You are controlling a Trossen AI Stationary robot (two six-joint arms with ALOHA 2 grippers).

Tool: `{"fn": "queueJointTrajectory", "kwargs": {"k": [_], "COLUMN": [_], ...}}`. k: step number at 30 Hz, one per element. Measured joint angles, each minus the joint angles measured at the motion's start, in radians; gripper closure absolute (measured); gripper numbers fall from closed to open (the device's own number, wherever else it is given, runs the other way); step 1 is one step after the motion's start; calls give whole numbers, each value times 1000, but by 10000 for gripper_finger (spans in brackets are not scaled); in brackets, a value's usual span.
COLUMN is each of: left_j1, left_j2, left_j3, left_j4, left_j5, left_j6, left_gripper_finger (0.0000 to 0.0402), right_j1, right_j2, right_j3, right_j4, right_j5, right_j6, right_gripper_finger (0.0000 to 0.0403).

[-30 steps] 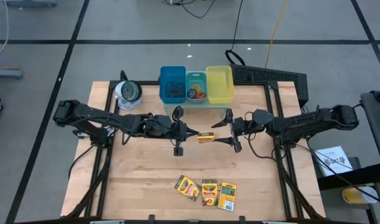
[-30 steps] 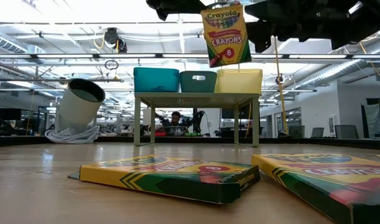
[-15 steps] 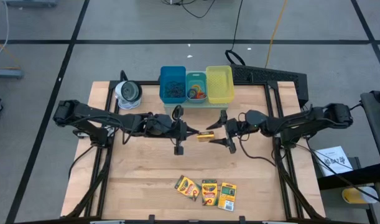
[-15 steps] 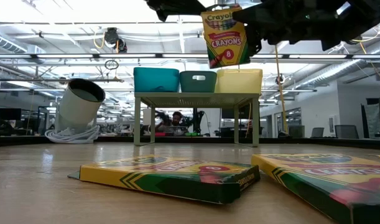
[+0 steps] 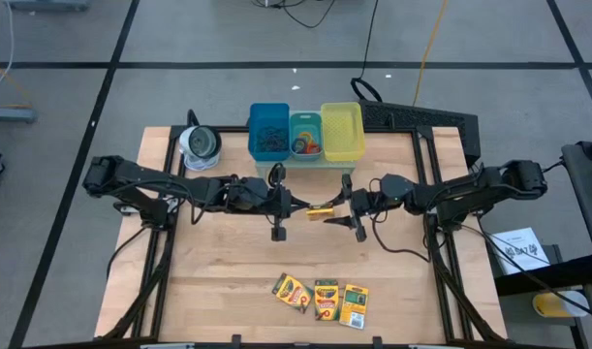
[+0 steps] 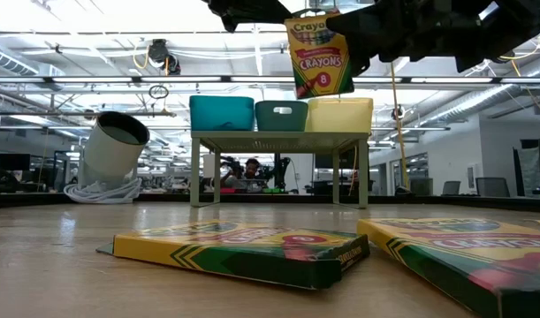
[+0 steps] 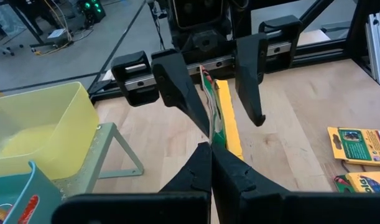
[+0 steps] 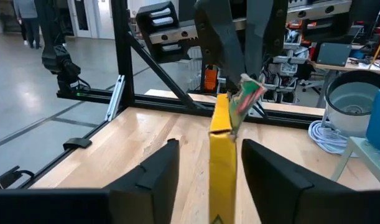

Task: Pick & Place Office Desk Supplies
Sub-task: Put the yellow crayon box into the yellow bin on the shelf

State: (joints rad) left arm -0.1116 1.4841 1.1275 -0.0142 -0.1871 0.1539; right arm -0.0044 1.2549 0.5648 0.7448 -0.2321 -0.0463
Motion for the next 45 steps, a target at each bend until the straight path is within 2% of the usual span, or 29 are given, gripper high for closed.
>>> {"fn": "queueJointTrajectory", "kwargs": {"k": [10, 24, 29, 34, 38, 42, 45], "left_j1": [0, 0, -2, -14, -31, -44, -48], "left_j2": [0, 0, 0, 0, -6, -80, -167], "left_j3": [0, 0, -1, 5, 36, 55, 55], "left_j4": [-6, -4, 24, 42, 33, -49, -150], "left_j5": [0, 3, -19, -55, -98, -103, -104], "left_j6": [-2, -10, -62, -85, -68, -47, -80], "left_gripper_finger": [401, 396, 377, 330, 300, 286, 285], "right_j1": [0, -1, -1, -1, -11, -32, -50], "right_j2": [0, 0, -1, -1, -7, -37, -76], "right_j3": [0, 0, 0, -1, -1, -2, -2], "right_j4": [0, 0, 3, -5, -27, -69, -106], "right_j5": [0, 3, 2, -2, -2, -1, -1], "right_j6": [-3, -20, -22, -21, -22, -19, -19], "right_gripper_finger": [304, 370, 373, 360, 370, 377, 367]}}
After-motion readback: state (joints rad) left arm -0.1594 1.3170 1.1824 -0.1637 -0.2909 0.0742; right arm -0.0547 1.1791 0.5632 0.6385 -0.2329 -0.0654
